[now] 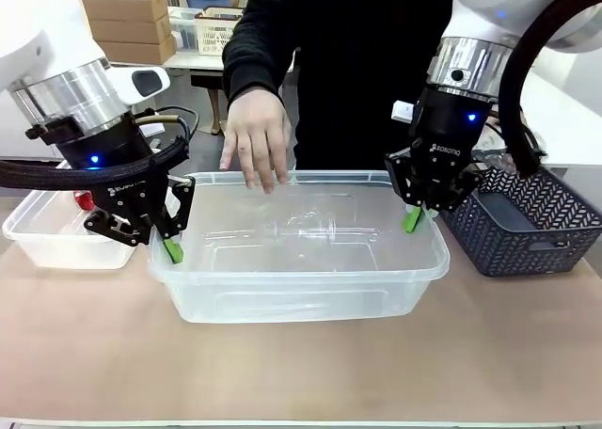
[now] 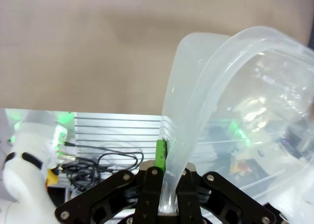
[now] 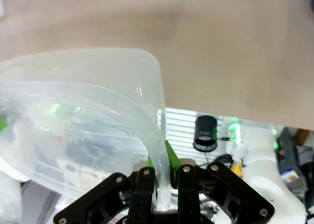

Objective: Sort the waste into each basket.
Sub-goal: Offer the picked Organizing box to the human.

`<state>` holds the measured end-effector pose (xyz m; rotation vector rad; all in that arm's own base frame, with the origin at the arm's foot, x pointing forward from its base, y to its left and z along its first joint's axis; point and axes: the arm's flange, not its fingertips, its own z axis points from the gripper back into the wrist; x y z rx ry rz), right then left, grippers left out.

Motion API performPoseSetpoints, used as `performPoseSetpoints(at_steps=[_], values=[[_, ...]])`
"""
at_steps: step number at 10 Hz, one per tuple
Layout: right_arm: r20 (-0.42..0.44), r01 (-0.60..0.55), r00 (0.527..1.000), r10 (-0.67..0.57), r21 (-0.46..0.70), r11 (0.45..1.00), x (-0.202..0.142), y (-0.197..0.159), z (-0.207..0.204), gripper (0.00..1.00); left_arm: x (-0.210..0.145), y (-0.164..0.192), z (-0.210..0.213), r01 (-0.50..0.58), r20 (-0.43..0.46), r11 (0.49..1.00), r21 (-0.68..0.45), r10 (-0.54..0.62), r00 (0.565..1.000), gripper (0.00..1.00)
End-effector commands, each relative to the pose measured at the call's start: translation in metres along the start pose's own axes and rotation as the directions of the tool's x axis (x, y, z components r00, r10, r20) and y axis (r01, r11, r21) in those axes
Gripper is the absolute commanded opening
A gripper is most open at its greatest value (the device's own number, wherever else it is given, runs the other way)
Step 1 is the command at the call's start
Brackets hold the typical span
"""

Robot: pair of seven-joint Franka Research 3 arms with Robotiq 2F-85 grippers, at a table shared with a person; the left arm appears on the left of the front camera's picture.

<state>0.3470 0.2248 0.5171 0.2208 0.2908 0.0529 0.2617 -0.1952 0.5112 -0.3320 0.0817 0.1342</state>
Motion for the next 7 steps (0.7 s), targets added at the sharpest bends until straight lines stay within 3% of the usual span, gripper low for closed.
performPoseSetpoints(at_steps=[1, 7], values=[[-0.012, 0.008, 1.0, -0.008, -0.008, 1.0, -0.0009, -0.0057, 0.0032, 0.0, 0.0024, 0.006, 0.0065, -0.041, 0.021, 0.999, -0.013, 0.041, 0.999, 0.0], [-0.012, 0.008, 1.0, -0.008, -0.008, 1.0, -0.0009, -0.0057, 0.0032, 0.0, 0.0024, 0.006, 0.0065, -0.041, 0.021, 0.999, -0.013, 0.041, 0.999, 0.0]])
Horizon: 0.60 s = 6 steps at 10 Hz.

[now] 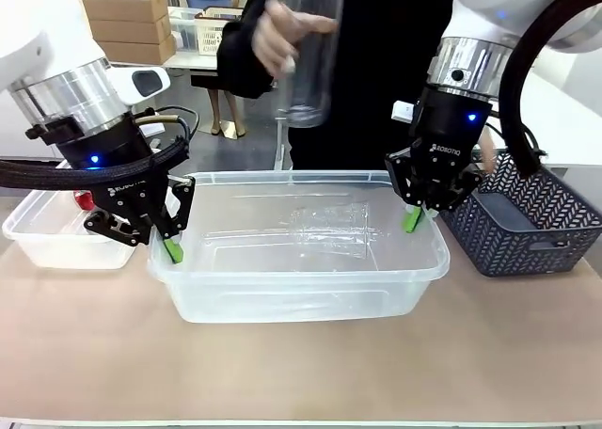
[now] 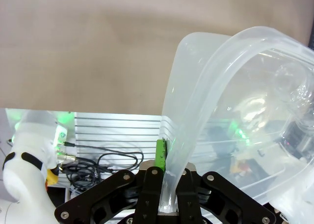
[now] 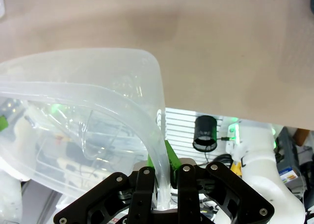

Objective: Sort the waste into each basket.
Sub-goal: Offer the picked Organizing box to the human.

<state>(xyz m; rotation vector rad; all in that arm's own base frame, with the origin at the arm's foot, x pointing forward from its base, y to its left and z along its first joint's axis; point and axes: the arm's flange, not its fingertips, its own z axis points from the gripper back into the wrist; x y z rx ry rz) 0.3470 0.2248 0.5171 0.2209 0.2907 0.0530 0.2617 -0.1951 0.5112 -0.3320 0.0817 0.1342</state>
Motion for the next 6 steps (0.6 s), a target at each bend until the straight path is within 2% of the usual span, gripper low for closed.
performPoseSetpoints(at_steps=[1, 6], values=[[-0.012, 0.008, 1.0, -0.009, -0.008, 1.0, -0.0009, -0.0057, 0.0032, 0.0, 0.0024, 0.0059, 0.0065, -0.041, 0.021, 0.999, -0.013, 0.041, 0.999, 0.0], [-0.012, 0.008, 1.0, -0.009, -0.008, 1.0, -0.0009, -0.0057, 0.0032, 0.0, 0.0024, 0.0059, 0.0065, -0.041, 0.021, 0.999, -0.013, 0.041, 0.999, 0.0]])
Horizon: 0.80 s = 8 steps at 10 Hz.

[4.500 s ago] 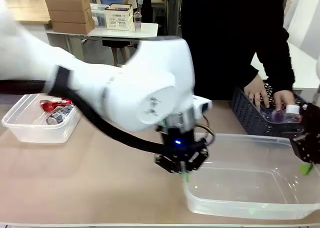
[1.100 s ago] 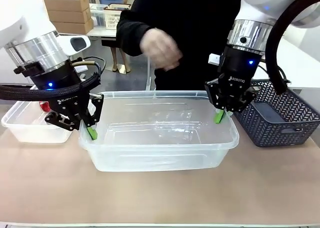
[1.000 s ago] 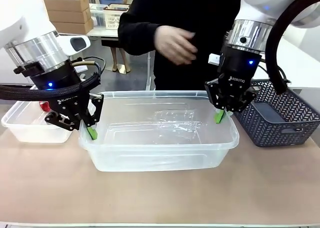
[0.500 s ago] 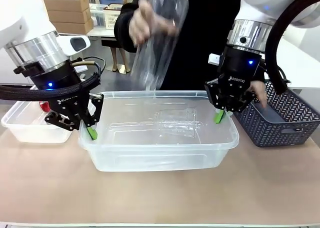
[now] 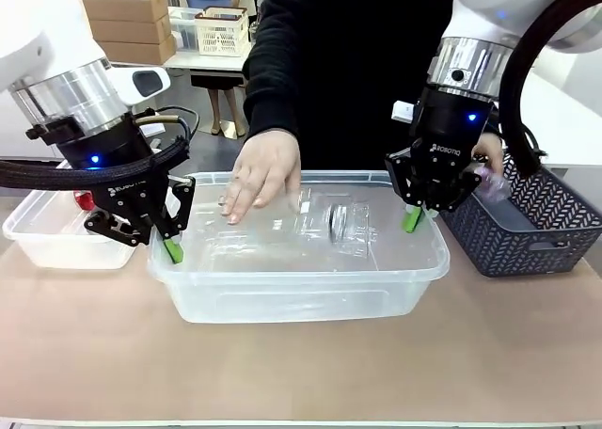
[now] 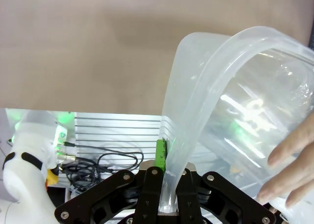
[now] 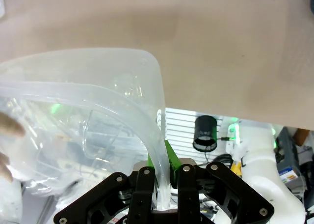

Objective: Sort the waste into each basket.
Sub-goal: Offer the picked Organizing box to the human.

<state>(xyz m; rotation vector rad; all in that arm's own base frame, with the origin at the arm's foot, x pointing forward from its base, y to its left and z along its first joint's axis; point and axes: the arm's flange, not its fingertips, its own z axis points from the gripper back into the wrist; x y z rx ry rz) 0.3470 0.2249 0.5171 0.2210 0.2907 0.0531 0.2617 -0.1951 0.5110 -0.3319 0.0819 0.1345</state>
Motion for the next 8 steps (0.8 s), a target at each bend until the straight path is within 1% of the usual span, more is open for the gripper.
performPoseSetpoints(at_steps=[1, 8], values=[[-0.012, 0.009, 1.0, -0.009, -0.008, 1.0, -0.0009, -0.0058, 0.0032, 0.0, 0.0023, 0.0058, 0.0066, -0.04, 0.022, 0.999, -0.014, 0.041, 0.999, 0.0], [-0.012, 0.009, 1.0, -0.009, -0.008, 1.0, -0.0009, -0.0058, 0.0032, 0.0, 0.0023, 0.0058, 0.0066, -0.04, 0.022, 0.999, -0.014, 0.041, 0.999, 0.0]])
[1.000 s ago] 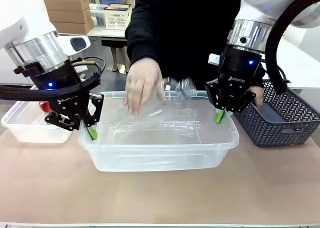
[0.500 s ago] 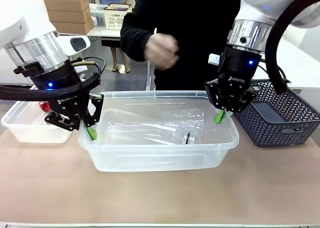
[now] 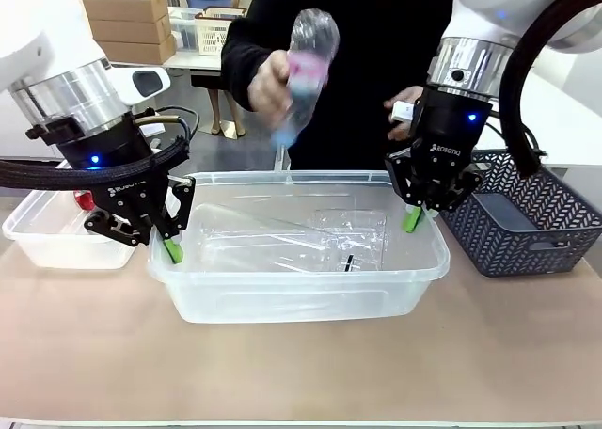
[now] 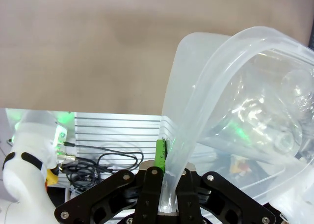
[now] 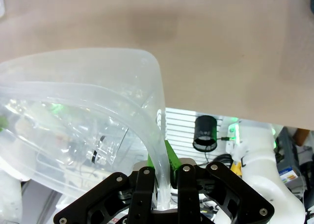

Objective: Sort the waste into each basket.
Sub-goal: Offer the picked Organizing box to the human.

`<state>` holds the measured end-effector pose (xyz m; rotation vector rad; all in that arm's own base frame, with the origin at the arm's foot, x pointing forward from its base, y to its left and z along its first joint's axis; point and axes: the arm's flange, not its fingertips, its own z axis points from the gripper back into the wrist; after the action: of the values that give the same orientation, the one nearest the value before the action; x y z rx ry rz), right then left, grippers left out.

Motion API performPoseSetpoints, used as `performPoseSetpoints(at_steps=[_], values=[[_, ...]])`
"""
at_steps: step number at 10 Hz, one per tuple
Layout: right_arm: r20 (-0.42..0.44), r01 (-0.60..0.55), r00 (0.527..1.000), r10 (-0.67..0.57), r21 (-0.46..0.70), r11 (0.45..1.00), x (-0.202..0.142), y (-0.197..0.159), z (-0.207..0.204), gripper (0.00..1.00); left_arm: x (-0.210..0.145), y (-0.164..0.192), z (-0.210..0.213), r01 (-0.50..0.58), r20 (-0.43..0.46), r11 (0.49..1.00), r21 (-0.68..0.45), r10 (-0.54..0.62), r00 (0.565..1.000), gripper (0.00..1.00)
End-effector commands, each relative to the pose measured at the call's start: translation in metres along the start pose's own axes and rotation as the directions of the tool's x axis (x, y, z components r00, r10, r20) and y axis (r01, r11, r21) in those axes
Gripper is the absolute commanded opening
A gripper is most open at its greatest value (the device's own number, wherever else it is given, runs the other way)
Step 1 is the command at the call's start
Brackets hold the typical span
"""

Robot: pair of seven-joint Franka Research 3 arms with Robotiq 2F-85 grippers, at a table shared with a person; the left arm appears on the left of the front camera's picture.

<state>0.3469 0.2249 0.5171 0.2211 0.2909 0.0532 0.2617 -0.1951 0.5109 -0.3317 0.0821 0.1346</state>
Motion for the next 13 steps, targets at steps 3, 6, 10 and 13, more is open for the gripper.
performPoseSetpoints(at_steps=[3, 6, 10, 13], values=[[-0.011, 0.009, 1.0, -0.009, -0.008, 1.0, -0.0009, -0.0058, 0.0032, 0.0, 0.0023, 0.0058, 0.0067, -0.04, 0.022, 0.999, -0.014, 0.04, 0.999, 0.0], [-0.011, 0.009, 1.0, -0.009, -0.008, 1.0, -0.0009, -0.0058, 0.0032, 0.0, 0.0023, 0.0058, 0.0067, -0.04, 0.022, 0.999, -0.014, 0.04, 0.999, 0.0], [-0.011, 0.009, 1.0, -0.009, -0.008, 1.0, -0.0009, -0.0058, 0.0032, 0.0, 0.0023, 0.0058, 0.0067, -0.04, 0.022, 0.999, -0.014, 0.04, 0.999, 0.0], [-0.011, 0.009, 1.0, -0.009, -0.008, 1.0, -0.0009, -0.0058, 0.0032, 0.0, 0.0023, 0.0058, 0.0067, -0.04, 0.022, 0.999, -0.014, 0.04, 0.999, 0.0]])
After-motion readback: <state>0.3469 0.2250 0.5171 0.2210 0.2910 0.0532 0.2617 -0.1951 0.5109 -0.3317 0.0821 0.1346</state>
